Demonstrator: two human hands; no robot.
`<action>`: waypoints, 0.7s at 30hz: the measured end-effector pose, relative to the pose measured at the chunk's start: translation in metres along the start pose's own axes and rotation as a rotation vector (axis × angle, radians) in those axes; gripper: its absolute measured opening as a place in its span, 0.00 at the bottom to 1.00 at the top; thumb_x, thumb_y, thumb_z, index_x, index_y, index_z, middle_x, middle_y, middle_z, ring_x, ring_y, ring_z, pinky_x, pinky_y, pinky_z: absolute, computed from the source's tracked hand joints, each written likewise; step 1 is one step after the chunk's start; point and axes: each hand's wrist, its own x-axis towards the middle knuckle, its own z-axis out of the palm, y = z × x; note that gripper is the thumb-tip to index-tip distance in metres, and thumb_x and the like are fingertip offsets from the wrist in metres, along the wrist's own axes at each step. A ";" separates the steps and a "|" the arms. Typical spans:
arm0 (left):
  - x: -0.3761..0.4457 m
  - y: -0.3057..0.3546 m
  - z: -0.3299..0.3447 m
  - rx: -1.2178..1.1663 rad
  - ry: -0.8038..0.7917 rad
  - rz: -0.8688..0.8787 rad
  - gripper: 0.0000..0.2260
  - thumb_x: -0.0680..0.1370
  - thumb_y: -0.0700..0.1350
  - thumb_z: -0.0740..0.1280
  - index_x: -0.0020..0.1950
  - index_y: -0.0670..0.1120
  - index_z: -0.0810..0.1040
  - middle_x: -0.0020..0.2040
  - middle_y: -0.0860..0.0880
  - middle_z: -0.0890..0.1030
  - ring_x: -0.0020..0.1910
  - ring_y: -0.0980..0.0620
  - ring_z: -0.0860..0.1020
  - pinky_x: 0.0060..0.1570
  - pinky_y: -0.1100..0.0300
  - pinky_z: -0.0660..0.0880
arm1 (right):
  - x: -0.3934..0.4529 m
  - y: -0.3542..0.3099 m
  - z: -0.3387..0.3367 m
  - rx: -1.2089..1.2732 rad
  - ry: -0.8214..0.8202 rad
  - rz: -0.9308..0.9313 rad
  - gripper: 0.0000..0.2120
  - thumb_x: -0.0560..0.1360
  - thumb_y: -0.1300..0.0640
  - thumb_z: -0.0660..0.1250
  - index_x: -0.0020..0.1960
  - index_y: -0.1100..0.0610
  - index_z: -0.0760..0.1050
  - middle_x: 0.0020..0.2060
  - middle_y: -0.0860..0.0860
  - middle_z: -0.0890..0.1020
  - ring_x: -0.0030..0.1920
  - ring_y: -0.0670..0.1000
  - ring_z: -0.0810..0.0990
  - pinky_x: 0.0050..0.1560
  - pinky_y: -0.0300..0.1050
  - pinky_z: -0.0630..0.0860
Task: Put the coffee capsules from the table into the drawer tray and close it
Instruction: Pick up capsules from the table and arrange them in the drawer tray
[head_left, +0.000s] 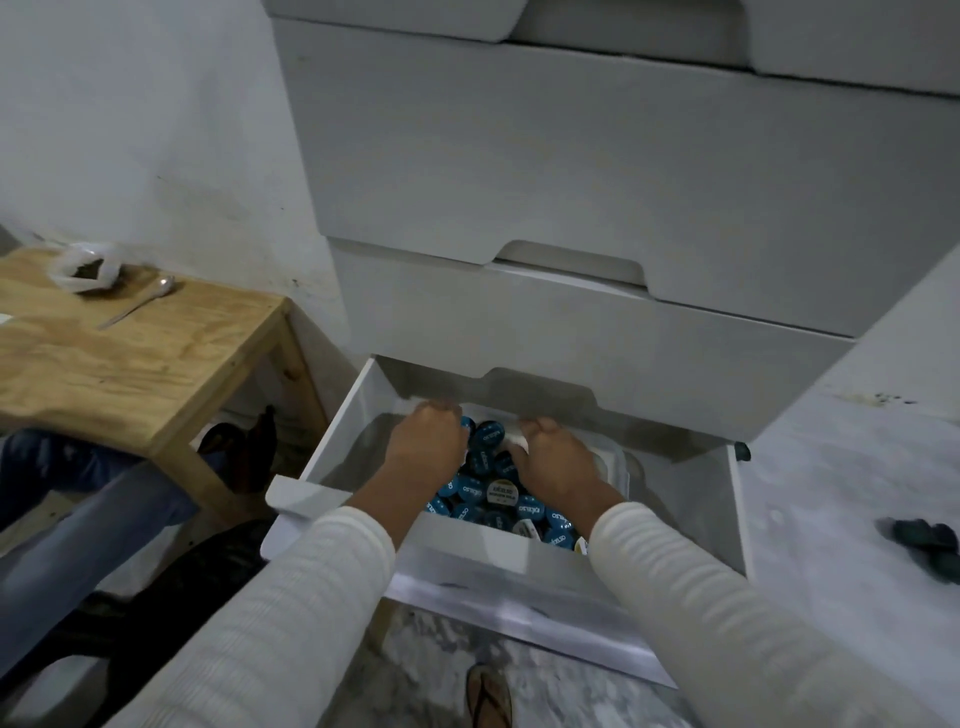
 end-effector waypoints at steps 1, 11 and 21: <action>-0.008 0.006 -0.004 0.003 0.035 0.007 0.14 0.81 0.47 0.57 0.62 0.40 0.72 0.57 0.42 0.76 0.57 0.46 0.75 0.57 0.53 0.76 | -0.007 -0.002 -0.003 -0.036 0.026 -0.019 0.21 0.79 0.52 0.54 0.69 0.61 0.62 0.67 0.58 0.69 0.67 0.58 0.67 0.65 0.49 0.66; -0.077 0.072 -0.009 0.112 0.277 0.195 0.17 0.81 0.44 0.57 0.68 0.38 0.68 0.69 0.40 0.70 0.70 0.43 0.66 0.70 0.53 0.61 | -0.089 0.017 -0.040 -0.165 0.261 -0.070 0.23 0.81 0.53 0.50 0.72 0.64 0.56 0.72 0.60 0.63 0.74 0.56 0.57 0.74 0.45 0.51; -0.094 0.189 0.000 0.012 0.336 0.445 0.17 0.61 0.47 0.79 0.45 0.39 0.83 0.40 0.46 0.85 0.40 0.50 0.84 0.42 0.61 0.80 | -0.155 0.098 -0.069 -0.097 0.518 0.100 0.18 0.78 0.56 0.57 0.64 0.64 0.69 0.61 0.59 0.76 0.62 0.57 0.74 0.58 0.48 0.74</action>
